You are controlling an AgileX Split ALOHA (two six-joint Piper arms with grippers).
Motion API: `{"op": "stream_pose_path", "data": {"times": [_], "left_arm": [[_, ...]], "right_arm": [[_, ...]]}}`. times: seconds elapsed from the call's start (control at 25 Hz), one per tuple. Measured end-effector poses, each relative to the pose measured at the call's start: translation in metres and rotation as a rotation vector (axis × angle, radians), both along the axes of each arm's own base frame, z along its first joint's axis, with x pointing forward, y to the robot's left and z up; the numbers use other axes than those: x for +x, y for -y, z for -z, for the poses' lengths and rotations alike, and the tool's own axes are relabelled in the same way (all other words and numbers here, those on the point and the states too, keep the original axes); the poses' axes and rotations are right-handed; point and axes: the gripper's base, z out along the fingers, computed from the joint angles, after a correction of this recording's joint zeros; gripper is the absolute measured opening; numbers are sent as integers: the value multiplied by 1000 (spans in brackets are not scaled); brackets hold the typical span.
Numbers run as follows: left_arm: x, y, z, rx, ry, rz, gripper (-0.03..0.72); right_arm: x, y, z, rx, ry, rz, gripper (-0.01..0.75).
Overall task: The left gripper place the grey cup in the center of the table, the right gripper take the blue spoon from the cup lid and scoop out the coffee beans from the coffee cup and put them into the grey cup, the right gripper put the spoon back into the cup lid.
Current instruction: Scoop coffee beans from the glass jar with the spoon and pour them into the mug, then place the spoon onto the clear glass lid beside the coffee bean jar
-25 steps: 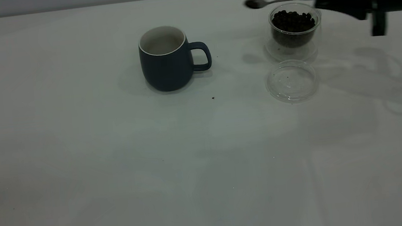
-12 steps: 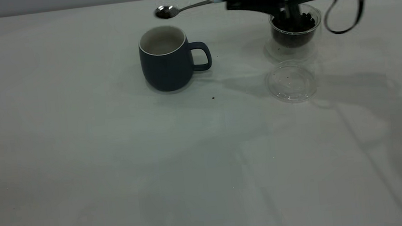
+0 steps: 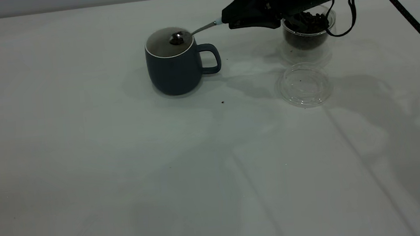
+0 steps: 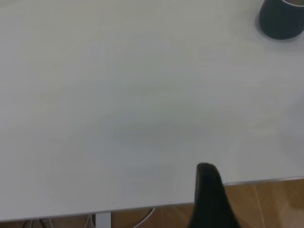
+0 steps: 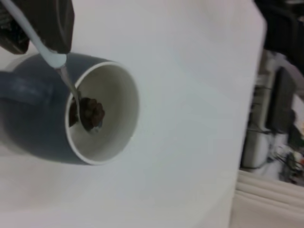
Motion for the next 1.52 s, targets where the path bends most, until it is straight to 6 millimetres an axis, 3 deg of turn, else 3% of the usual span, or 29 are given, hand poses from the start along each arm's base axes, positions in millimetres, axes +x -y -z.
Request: {"op": "stream_pose_path", "data": {"times": [0.28, 0.52, 0.72, 0.92, 1.24, 1.52], "left_arm": [[0, 0, 0, 0, 0, 0, 545], [0, 0, 0, 0, 0, 0, 545], [0, 0, 0, 0, 0, 0, 545], [0, 0, 0, 0, 0, 0, 545], [0, 0, 0, 0, 0, 0, 545], [0, 0, 0, 0, 0, 0, 545]], "right_arm": [[-2, -3, -4, -134, 457, -313, 101], [-2, -4, -5, -169, 569, -385, 101], [0, 8, -23, -47, 412, -256, 101], [-12, 56, -54, 149, 227, -78, 101], [-70, 127, -24, 181, -106, 209, 101], [-98, 156, 0, 97, -237, 346, 101]]}}
